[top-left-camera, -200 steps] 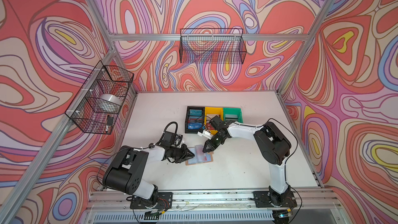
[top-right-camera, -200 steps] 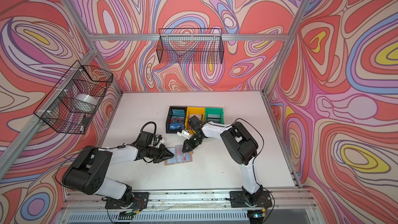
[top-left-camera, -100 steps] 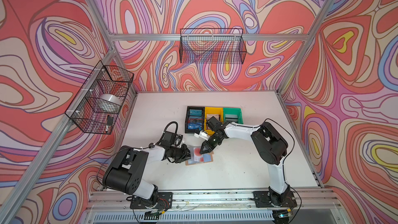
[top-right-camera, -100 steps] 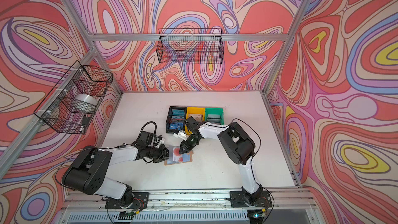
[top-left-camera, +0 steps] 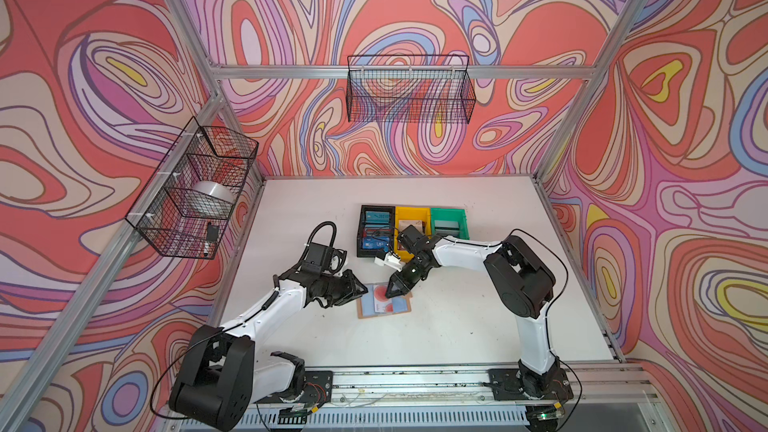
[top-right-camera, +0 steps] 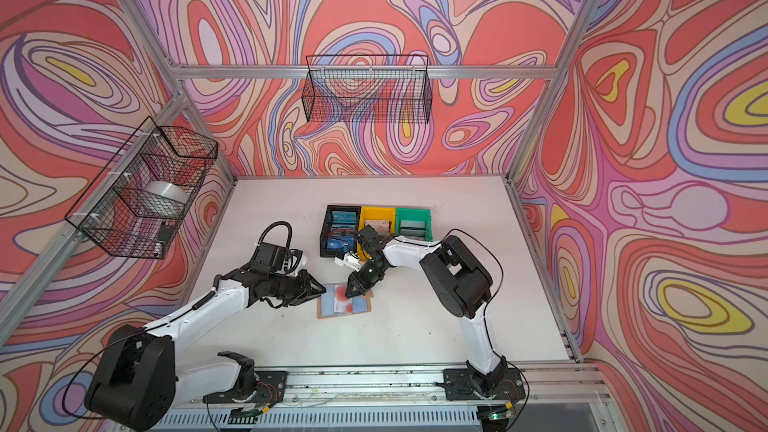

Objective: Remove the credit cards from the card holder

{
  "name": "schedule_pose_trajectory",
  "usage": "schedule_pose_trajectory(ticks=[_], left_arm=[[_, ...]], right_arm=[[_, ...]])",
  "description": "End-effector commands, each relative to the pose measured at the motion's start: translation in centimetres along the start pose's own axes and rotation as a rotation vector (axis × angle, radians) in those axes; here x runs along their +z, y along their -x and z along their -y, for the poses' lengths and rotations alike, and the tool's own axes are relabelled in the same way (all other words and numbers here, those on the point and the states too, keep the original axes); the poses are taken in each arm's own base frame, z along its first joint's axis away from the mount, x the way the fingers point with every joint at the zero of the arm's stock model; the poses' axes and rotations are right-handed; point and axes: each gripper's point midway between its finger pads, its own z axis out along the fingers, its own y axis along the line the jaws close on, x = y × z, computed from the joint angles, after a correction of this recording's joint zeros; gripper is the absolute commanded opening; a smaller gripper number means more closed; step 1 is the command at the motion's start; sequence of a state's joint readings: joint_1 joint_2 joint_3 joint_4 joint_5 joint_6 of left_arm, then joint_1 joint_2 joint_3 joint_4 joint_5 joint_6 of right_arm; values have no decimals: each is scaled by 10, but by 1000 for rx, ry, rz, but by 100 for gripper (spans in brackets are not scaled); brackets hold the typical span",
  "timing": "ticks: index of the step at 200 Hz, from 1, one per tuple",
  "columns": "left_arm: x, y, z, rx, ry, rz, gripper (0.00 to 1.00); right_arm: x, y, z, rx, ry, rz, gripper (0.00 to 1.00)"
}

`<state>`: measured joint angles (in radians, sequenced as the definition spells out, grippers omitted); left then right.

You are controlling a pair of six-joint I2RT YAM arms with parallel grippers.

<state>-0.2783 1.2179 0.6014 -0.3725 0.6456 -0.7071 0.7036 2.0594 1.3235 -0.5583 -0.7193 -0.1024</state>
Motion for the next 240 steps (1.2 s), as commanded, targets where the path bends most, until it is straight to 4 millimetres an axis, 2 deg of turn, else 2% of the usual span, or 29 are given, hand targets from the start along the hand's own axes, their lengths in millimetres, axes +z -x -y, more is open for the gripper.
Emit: schedule_pose_trajectory(ticks=[1, 26, 58, 60, 64, 182, 240], left_arm=[[-3, -7, -8, -20, 17, -13, 28], [11, -9, -3, -42, -71, -47, 30], [23, 3, 5, -22, -123, -31, 31], [27, -4, -4, -38, -111, -46, 31], [28, -6, -6, -44, -108, -53, 31], [55, -7, -9, -50, -134, -98, 32], [59, -7, -13, -52, -127, -91, 31]], right_arm=[[13, -15, 10, 36, -18, -54, 22], [14, -16, 11, 38, -18, -58, 22], [13, -16, 11, 39, -21, -57, 22], [14, -16, 11, 40, -21, -58, 22], [14, -16, 11, 40, -20, -58, 22], [14, -17, 12, 49, -22, -68, 22], [15, -18, 13, 53, -23, -74, 22]])
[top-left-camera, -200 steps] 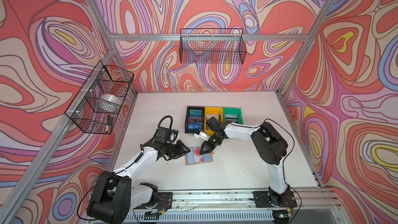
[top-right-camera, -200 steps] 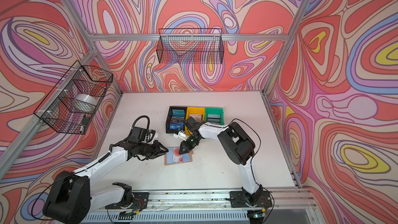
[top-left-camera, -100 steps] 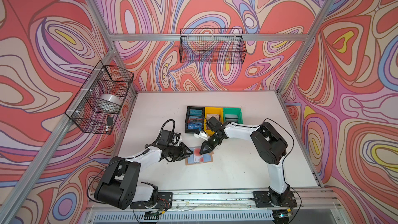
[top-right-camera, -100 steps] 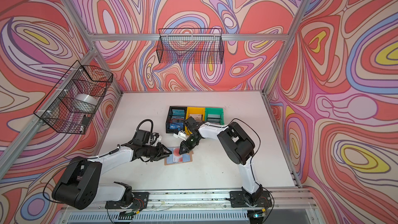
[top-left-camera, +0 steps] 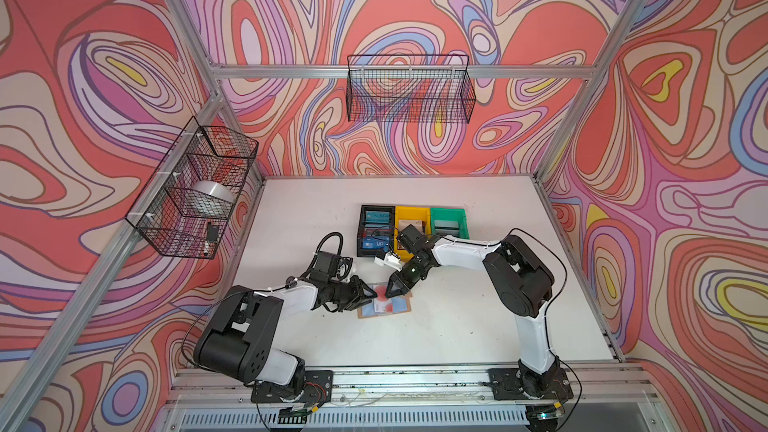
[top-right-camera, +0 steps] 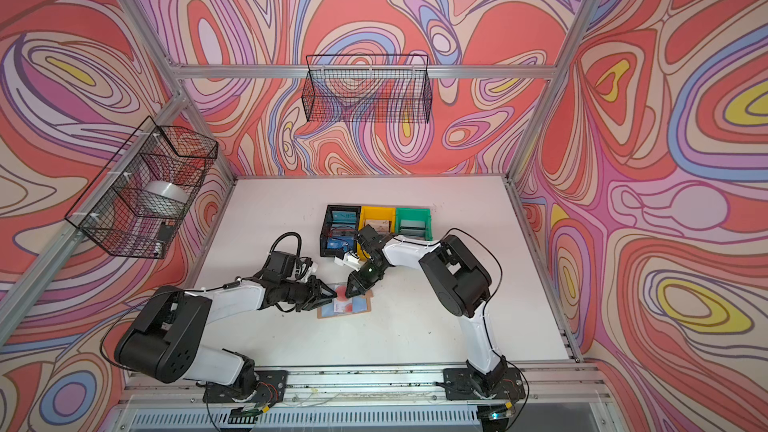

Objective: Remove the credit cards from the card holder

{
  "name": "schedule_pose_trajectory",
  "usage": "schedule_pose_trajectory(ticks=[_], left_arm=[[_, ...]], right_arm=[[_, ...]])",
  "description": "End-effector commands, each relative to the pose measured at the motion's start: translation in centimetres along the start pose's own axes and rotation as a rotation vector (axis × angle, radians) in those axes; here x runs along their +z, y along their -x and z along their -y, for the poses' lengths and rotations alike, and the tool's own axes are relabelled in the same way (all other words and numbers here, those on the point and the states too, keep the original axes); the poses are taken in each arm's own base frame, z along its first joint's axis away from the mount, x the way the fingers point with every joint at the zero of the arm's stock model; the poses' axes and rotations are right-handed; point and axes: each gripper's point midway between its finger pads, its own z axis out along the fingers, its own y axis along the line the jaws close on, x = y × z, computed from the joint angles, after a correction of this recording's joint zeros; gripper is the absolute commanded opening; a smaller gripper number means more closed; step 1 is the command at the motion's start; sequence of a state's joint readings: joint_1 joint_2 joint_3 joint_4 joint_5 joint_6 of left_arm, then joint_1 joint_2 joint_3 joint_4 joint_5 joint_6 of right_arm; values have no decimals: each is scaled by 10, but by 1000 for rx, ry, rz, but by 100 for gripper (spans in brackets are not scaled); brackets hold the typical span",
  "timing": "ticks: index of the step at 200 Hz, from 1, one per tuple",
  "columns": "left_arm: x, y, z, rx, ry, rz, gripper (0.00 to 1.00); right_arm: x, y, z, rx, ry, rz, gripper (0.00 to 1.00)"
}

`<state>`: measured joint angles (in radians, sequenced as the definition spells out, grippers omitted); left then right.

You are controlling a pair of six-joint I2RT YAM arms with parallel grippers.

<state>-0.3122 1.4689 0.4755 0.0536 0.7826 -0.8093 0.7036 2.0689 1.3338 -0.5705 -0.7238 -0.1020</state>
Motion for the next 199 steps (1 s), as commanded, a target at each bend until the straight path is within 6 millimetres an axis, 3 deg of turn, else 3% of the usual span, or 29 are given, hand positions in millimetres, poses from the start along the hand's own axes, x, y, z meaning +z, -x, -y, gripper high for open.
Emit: schedule_pose_trajectory(ticks=[1, 60, 165, 199], left_arm=[[4, 0, -2, -3, -2, 0, 31], [13, 0, -5, -16, -25, -11, 24], [9, -6, -9, -16, -12, -7, 17], [10, -8, -11, -22, -9, -13, 6]], right_arm=[[14, -18, 13, 46, -28, -66, 22], [15, -20, 14, 53, -32, -75, 22], [16, -22, 15, 67, -28, -83, 22], [16, -22, 14, 65, -29, -85, 22]])
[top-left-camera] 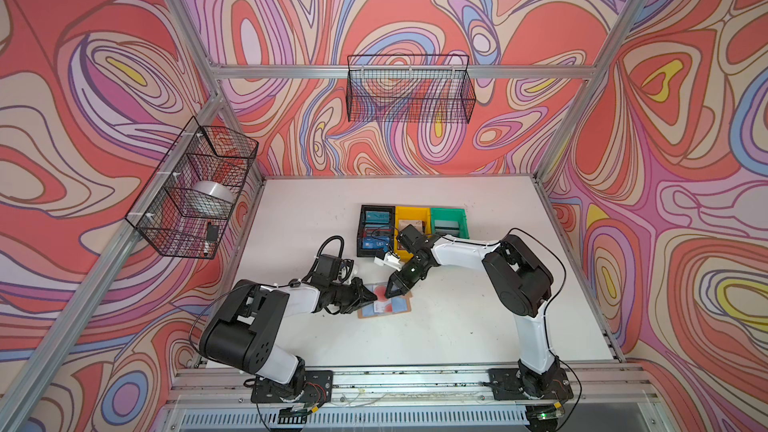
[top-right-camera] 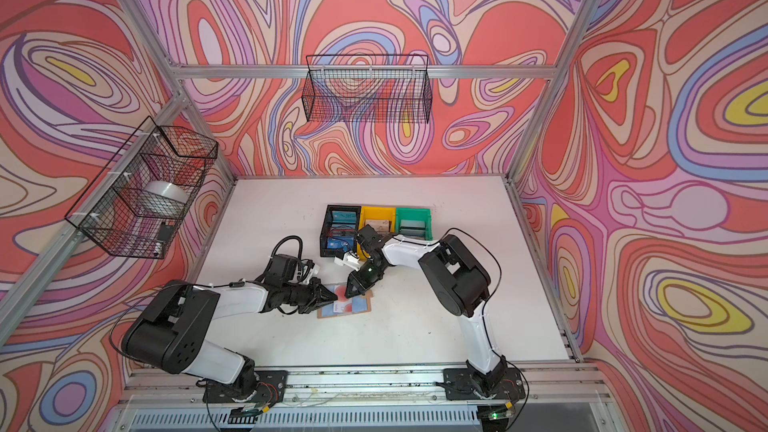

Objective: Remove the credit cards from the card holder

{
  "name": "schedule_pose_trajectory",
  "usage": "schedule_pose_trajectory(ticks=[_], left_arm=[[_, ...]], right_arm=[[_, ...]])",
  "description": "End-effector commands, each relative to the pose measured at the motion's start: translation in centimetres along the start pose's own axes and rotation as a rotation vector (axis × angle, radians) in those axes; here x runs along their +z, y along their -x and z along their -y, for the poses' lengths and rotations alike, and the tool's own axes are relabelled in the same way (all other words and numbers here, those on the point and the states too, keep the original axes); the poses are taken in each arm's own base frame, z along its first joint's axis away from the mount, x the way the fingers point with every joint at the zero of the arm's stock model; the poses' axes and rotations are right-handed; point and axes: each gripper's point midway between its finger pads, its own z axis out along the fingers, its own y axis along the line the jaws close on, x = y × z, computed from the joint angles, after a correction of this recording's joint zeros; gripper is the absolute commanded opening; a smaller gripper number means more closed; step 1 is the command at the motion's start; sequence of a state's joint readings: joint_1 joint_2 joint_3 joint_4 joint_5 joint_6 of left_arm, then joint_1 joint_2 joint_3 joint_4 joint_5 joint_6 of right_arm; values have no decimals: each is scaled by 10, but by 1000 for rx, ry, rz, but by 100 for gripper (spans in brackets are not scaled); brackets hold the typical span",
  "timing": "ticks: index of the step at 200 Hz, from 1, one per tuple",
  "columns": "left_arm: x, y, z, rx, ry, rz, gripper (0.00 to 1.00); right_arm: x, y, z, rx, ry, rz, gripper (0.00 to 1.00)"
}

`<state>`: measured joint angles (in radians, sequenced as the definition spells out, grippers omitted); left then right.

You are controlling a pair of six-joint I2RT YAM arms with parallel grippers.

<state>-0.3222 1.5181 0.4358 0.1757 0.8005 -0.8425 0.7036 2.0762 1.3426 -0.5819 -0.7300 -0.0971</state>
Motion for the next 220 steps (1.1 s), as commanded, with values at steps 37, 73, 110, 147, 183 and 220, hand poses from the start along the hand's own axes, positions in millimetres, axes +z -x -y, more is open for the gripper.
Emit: schedule_pose_trajectory(ticks=[37, 73, 110, 147, 183, 220], left_arm=[[-1, -7, -6, -11, 23, -9, 2], [-3, -9, -8, -7, 38, -14, 0], [-5, -11, -11, -3, 57, -16, 0], [-9, -13, -13, -3, 70, -14, 0], [-14, -13, -13, -1, 76, -8, 0], [-19, -13, -15, 0, 90, -1, 0]], right_arm=[[16, -22, 15, 55, -34, -83, 22], [16, -22, 15, 57, -33, -84, 23], [17, -23, 16, 61, -33, -90, 23], [17, -24, 16, 64, -33, -95, 23], [18, -25, 18, 71, -32, -100, 23], [18, -25, 16, 65, -31, -101, 23]])
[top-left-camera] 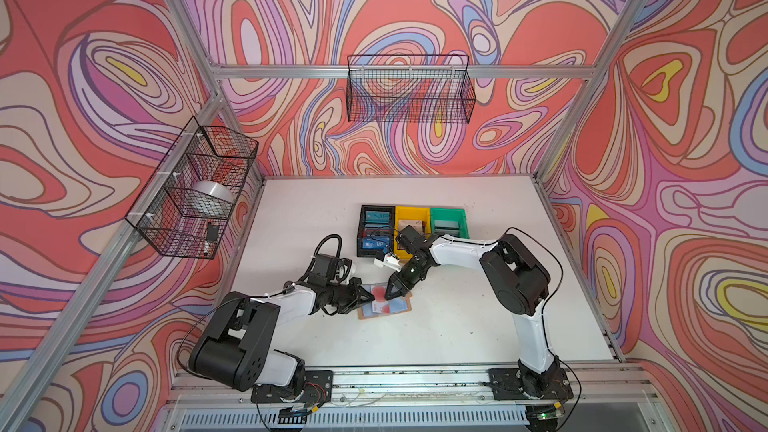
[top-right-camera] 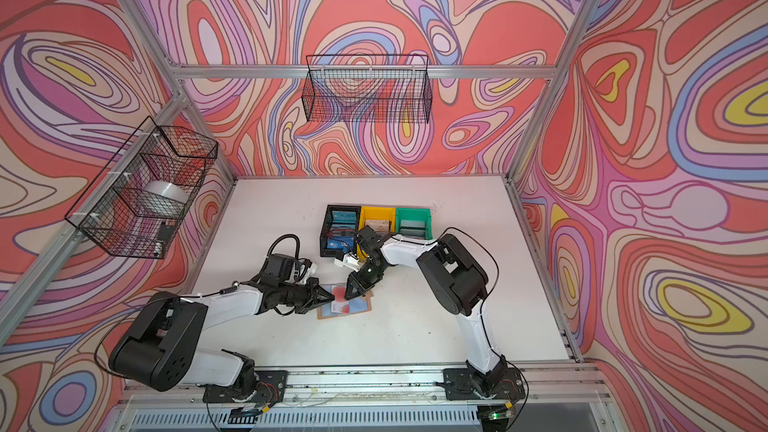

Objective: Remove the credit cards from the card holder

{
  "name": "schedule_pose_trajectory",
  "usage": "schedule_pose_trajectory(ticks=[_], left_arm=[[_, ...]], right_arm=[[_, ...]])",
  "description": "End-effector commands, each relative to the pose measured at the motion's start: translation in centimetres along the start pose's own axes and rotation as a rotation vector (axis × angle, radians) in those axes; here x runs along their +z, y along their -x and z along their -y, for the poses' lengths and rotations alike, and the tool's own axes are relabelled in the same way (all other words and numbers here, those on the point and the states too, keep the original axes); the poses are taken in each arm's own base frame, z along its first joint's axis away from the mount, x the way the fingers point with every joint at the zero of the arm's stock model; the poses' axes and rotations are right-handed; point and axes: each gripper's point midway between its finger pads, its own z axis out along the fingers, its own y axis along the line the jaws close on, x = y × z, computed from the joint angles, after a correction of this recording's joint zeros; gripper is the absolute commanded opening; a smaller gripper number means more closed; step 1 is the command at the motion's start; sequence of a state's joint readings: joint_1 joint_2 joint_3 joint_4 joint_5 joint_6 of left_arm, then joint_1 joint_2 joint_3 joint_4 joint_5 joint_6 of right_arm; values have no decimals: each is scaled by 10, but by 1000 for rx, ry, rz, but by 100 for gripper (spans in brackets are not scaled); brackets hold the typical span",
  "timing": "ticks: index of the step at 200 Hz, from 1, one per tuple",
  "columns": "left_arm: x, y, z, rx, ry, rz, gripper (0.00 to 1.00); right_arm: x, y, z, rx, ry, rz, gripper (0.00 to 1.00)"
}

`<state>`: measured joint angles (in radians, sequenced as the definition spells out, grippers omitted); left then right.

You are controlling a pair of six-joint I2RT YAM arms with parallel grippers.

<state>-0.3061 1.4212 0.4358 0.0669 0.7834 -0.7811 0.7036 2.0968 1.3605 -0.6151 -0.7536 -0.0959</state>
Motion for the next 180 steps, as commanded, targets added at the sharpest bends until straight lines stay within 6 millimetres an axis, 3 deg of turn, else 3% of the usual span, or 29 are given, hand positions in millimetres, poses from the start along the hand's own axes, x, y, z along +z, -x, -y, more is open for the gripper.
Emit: schedule_pose_trajectory(ticks=[1, 77, 123, 143, 148, 180], left_arm=[[-5, -10, -17, -41, 71, -21, 0], [-19, -7, -9, -34, 70, 6, 0], [-38, -1, 7, 5, 72, 42, 0], [-42, -7, 3, -8, 87, 30, 0], [-46, 2, 16, 19, 69, 51, 0], [-54, 3, 24, 34, 67, 59, 0]], right_arm=[[15, -21, 19, 43, -57, -75, 23], [8, -14, 16, 19, -74, -56, 24], [-16, 3, -7, -57, -61, -7, 24], [-24, 8, -16, -80, -52, 8, 24], [-25, 9, -18, -84, -49, 8, 24], [-36, 13, -28, -102, -37, 20, 24]])
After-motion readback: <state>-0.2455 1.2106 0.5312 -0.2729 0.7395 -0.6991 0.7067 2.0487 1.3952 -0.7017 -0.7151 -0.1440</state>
